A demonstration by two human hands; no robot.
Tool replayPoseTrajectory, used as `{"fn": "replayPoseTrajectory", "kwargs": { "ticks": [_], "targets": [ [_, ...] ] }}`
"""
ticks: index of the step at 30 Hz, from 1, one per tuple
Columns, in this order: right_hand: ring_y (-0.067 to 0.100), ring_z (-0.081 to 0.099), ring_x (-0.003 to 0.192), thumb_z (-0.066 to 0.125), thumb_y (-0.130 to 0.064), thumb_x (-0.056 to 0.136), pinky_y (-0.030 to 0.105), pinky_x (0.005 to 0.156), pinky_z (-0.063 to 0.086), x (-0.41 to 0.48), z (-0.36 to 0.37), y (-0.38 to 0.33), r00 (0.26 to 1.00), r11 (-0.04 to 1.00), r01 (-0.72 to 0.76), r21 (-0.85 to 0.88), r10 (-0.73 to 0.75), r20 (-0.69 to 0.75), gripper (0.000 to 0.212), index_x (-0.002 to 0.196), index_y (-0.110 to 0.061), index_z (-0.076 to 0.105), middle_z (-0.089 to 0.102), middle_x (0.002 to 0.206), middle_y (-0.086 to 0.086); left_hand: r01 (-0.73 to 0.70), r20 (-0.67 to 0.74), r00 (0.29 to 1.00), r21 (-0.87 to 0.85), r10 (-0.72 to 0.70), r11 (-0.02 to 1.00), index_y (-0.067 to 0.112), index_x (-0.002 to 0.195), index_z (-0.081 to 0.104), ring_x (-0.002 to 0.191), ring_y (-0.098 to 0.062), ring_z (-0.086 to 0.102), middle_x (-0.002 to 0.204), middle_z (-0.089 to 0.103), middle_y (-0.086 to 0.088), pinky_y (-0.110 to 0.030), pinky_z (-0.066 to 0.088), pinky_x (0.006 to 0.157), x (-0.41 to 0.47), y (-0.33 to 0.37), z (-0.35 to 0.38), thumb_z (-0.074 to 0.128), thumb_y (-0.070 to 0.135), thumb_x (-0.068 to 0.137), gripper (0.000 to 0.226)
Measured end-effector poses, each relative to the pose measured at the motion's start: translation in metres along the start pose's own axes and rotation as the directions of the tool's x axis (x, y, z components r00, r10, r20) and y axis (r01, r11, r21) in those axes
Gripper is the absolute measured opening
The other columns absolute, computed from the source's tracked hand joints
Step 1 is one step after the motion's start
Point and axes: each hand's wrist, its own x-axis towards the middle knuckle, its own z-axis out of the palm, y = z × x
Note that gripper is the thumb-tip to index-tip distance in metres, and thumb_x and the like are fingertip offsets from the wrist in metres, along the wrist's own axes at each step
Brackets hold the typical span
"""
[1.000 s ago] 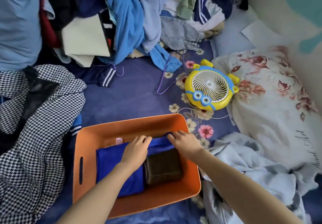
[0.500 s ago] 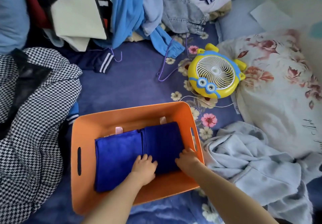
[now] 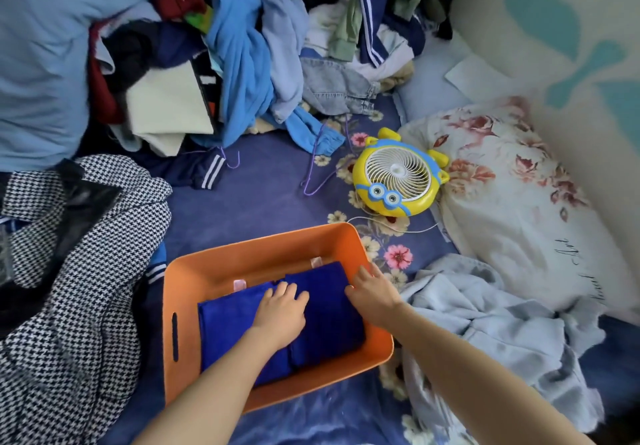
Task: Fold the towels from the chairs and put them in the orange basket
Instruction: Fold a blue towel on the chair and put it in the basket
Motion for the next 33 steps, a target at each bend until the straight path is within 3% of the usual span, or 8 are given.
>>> {"fn": "replayPoseTrajectory", "kwargs": {
  "ticks": [5, 9, 12, 15, 18, 24, 28, 33],
  "targets": [
    [0.036, 0.027, 0.135, 0.036, -0.011, 0.096, 0.049, 0.112, 0.016, -0.030, -0.048, 0.028, 0.988, 0.995, -0.099, 0.002, 0.099, -0.116, 0.035, 0.127, -0.006, 0.049, 0.042, 0.138, 0.020, -0.012, -0.188, 0.982, 0.033, 0.018, 0.999, 0.016, 0.134, 0.041, 0.132, -0.026, 0.031, 0.141, 0.038, -0.007, -0.039, 0.030, 0.104, -0.004, 0.000, -0.055, 0.036, 0.021, 0.094, 0.040],
    [0.034, 0.030, 0.133, 0.046, -0.016, 0.093, 0.048, 0.110, 0.021, -0.066, -0.080, 0.055, 0.959, 0.972, -0.234, -0.028, 0.226, -0.172, 0.038, 0.131, -0.009, 0.047, 0.043, 0.138, 0.016, -0.040, -0.375, 0.925, 0.082, 0.068, 0.996, 0.010, 0.112, 0.062, 0.115, -0.032, 0.052, 0.123, 0.059, -0.013, -0.042, 0.044, 0.089, -0.005, 0.003, -0.106, 0.059, 0.022, 0.083, 0.031],
    [0.032, 0.061, 0.102, 0.082, -0.029, 0.055, 0.044, 0.088, 0.049, -0.102, -0.106, 0.073, 0.869, 0.942, -0.333, -0.046, 0.287, -0.403, 0.042, 0.093, -0.016, 0.071, 0.066, 0.100, 0.014, -0.094, -0.453, 0.881, 0.120, 0.139, 0.988, 0.008, 0.111, 0.066, 0.112, -0.034, 0.056, 0.117, 0.062, -0.016, -0.044, 0.047, 0.085, -0.010, 0.012, -0.151, 0.060, 0.018, 0.078, 0.035],
    [0.025, 0.068, 0.073, 0.086, -0.026, 0.026, 0.034, 0.064, 0.055, -0.138, -0.120, 0.095, 0.779, 0.910, -0.413, 0.011, 0.360, -0.513, 0.044, 0.067, -0.021, 0.070, 0.067, 0.073, 0.004, -0.127, -0.545, 0.796, 0.276, 0.265, 0.953, 0.015, 0.084, 0.074, 0.081, -0.026, 0.067, 0.088, 0.070, -0.009, -0.035, 0.054, 0.057, -0.015, 0.023, -0.198, 0.074, 0.026, 0.053, 0.033],
    [0.026, 0.068, 0.073, 0.087, -0.023, 0.031, 0.034, 0.061, 0.055, -0.181, -0.139, 0.106, 0.637, 0.855, -0.510, 0.094, 0.449, -0.627, 0.043, 0.070, -0.019, 0.070, 0.067, 0.074, 0.005, -0.175, -0.624, 0.700, 0.321, 0.347, 0.931, 0.015, 0.080, 0.073, 0.075, -0.025, 0.068, 0.083, 0.070, -0.007, -0.033, 0.053, 0.052, -0.026, 0.035, -0.236, 0.058, 0.028, 0.059, 0.028],
    [0.028, 0.069, 0.076, 0.091, -0.028, 0.039, 0.038, 0.064, 0.055, -0.259, -0.155, 0.113, 0.407, 0.758, -0.592, 0.275, 0.575, -0.709, 0.050, 0.083, -0.017, 0.072, 0.069, 0.082, 0.007, -0.257, -0.728, 0.574, 0.275, 0.376, 0.926, 0.008, 0.090, 0.071, 0.085, -0.032, 0.068, 0.094, 0.069, -0.014, -0.042, 0.055, 0.059, -0.048, 0.054, -0.285, 0.058, 0.024, 0.065, 0.033],
    [0.030, 0.068, 0.083, 0.088, -0.030, 0.048, 0.042, 0.070, 0.055, -0.274, -0.159, 0.113, 0.369, 0.737, -0.596, 0.318, 0.603, -0.707, 0.048, 0.090, -0.017, 0.071, 0.069, 0.091, 0.009, -0.277, -0.782, 0.476, 0.300, 0.402, 0.913, 0.008, 0.092, 0.070, 0.085, -0.031, 0.067, 0.094, 0.068, -0.013, -0.039, 0.055, 0.059, -0.058, 0.061, -0.299, 0.038, 0.031, 0.074, 0.043],
    [0.035, 0.065, 0.094, 0.080, -0.030, 0.059, 0.046, 0.079, 0.051, -0.276, -0.161, 0.123, 0.391, 0.789, -0.515, 0.334, 0.563, -0.728, 0.047, 0.101, -0.013, 0.068, 0.067, 0.101, 0.013, -0.226, -0.823, 0.405, 0.332, 0.398, 0.916, 0.007, 0.093, 0.070, 0.083, -0.031, 0.067, 0.093, 0.069, -0.013, -0.038, 0.055, 0.059, -0.071, 0.074, -0.302, 0.037, 0.031, 0.074, 0.044]
  ]
}}
